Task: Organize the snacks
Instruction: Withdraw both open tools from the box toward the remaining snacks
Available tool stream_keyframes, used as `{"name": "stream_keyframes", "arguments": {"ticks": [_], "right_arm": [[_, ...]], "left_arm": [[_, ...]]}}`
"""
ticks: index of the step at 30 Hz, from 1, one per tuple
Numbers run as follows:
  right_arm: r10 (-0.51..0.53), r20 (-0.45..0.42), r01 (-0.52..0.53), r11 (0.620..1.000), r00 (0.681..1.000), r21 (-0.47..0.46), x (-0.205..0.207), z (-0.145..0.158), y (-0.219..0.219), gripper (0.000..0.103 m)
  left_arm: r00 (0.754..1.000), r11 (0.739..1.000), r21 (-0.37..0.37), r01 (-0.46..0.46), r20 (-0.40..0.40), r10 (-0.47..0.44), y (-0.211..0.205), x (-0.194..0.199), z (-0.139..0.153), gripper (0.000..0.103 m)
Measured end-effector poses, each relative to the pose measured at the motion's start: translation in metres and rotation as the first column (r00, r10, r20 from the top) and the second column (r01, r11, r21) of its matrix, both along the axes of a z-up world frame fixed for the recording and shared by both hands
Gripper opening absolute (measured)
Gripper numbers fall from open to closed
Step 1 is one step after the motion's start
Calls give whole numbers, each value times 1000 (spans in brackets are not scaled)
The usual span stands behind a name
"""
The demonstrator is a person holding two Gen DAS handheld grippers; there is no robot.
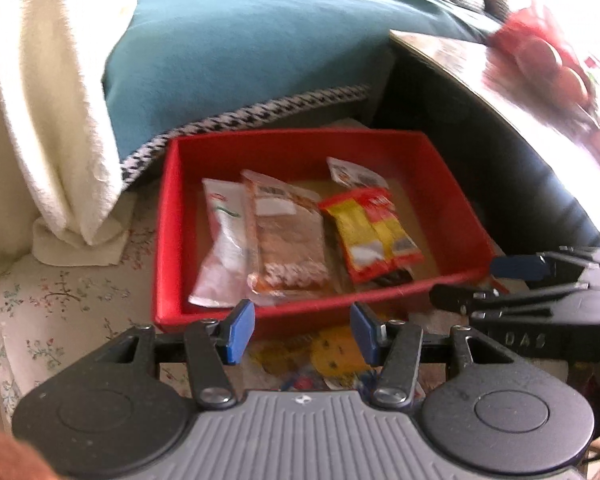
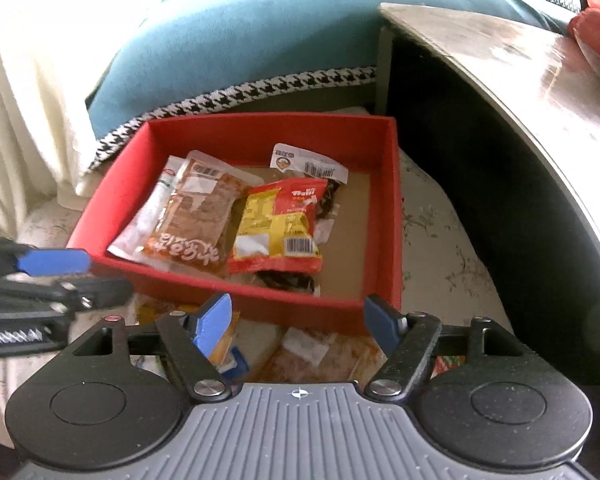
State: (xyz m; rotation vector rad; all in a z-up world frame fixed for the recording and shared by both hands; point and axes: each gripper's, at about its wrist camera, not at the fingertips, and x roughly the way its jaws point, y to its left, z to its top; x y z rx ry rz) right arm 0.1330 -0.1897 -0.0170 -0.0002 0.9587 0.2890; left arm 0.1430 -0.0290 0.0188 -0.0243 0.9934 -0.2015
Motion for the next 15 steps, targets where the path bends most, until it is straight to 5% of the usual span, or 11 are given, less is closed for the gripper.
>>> {"name": "stream_keyframes", "arguments": {"ticks": [8,15], "right_arm": [[-5,8,5,1000,1000,21,-26,5,-19,81],[-24,-27,24,999,999,21,-31,-7,-40,81]], "left_arm": [[981,983,-32,180,-63,-181,-29,-7,-25,46],[970,973,1,230,-81,-229,-32,18,-53,46]]}}
